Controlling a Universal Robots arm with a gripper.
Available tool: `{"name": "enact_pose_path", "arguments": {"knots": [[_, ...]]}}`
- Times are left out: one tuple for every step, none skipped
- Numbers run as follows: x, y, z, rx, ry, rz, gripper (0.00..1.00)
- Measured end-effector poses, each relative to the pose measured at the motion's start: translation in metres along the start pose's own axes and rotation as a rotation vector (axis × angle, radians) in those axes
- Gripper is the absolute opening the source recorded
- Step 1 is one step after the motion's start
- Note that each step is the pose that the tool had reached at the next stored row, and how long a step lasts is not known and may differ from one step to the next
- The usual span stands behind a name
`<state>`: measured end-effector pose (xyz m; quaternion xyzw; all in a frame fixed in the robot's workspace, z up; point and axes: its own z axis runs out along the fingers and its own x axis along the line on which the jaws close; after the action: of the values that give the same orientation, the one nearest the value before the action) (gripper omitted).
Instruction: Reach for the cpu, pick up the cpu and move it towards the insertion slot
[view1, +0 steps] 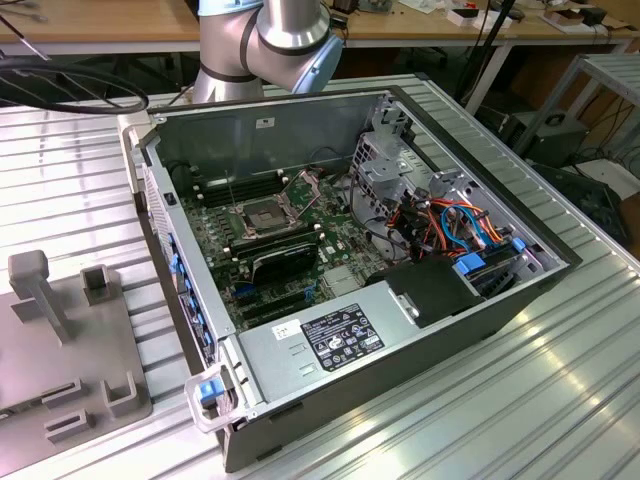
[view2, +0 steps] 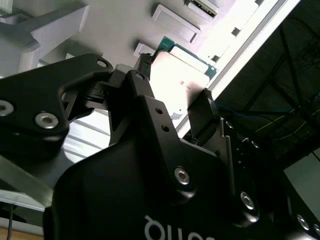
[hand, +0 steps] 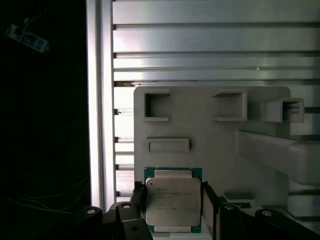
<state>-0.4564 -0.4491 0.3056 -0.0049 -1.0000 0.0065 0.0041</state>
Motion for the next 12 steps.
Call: {"name": "enact_pose_path", "arguments": {"knots": [[0.0000,0.0000,-0.0007,-0.0001,0.0000,0.000,0.55],[0.0000,0.0000,-0.0017,-0.0001,0.0000,0.000,0.55],[0.0000,0.0000,-0.0026,-0.0001,0.0001,0.000,0.55],[0.0000,0.0000,-0.0035,-0.0002,0.0001,0.000,0.55],[0.0001,-0.0001,-0.0044,-0.0002,0.0003,0.000,0.55],[0.0001,-0.0001,-0.0051,-0.0002,0.0002,0.000,0.55],[0.0001,-0.0001,-0.0057,-0.0003,0.0003,0.000,0.55],[0.0000,-0.0001,-0.0069,-0.0002,0.0007,0.000,0.55],[0.0000,-0.0001,-0.0078,-0.0002,0.0009,0.000,0.55],[0.0000,-0.0001,-0.0085,-0.0002,0.0011,0.000,0.55],[0.0000,-0.0001,-0.0089,-0.0003,0.0013,0.000,0.55],[0.0000,-0.0001,-0.0093,-0.0004,0.0016,0.000,0.55]]}}
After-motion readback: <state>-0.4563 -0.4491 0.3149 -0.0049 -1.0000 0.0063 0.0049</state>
